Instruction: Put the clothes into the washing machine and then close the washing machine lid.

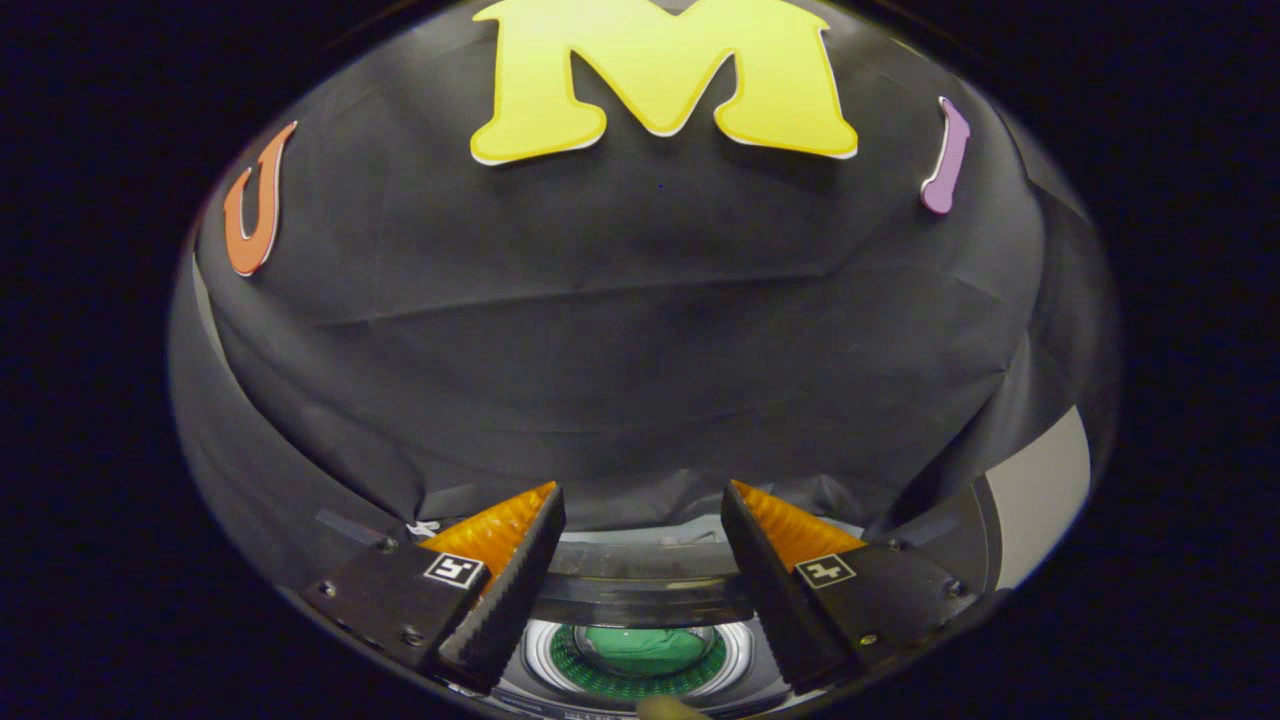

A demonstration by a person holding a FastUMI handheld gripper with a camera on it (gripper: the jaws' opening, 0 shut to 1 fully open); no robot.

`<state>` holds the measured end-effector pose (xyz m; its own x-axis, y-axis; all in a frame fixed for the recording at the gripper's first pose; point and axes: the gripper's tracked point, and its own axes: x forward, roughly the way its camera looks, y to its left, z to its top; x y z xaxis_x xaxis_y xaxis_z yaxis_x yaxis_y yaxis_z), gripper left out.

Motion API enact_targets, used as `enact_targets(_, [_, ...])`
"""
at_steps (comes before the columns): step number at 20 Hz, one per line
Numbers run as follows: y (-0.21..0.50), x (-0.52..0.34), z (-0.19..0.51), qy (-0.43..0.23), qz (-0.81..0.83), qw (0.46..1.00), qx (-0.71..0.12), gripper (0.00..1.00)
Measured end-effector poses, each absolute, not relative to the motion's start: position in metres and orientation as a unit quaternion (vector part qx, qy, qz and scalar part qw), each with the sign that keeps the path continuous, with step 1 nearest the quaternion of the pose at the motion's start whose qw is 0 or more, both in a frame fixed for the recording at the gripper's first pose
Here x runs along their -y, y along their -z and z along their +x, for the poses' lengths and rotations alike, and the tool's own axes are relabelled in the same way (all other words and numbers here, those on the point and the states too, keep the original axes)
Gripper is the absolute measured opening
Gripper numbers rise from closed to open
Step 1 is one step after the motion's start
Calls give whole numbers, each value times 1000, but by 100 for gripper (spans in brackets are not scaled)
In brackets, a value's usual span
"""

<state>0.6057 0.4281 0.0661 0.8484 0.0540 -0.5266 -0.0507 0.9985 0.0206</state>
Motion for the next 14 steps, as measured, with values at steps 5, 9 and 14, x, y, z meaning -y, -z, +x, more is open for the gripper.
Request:
enact_targets(5, [-66, -429, 602, -28, 3, 966, -256, 98])
enact_targets(9, [-66, -429, 597, -30, 2, 972, -233, 99])
enact_targets(14, [-63, -427, 585, -31, 1, 979, -203, 98])
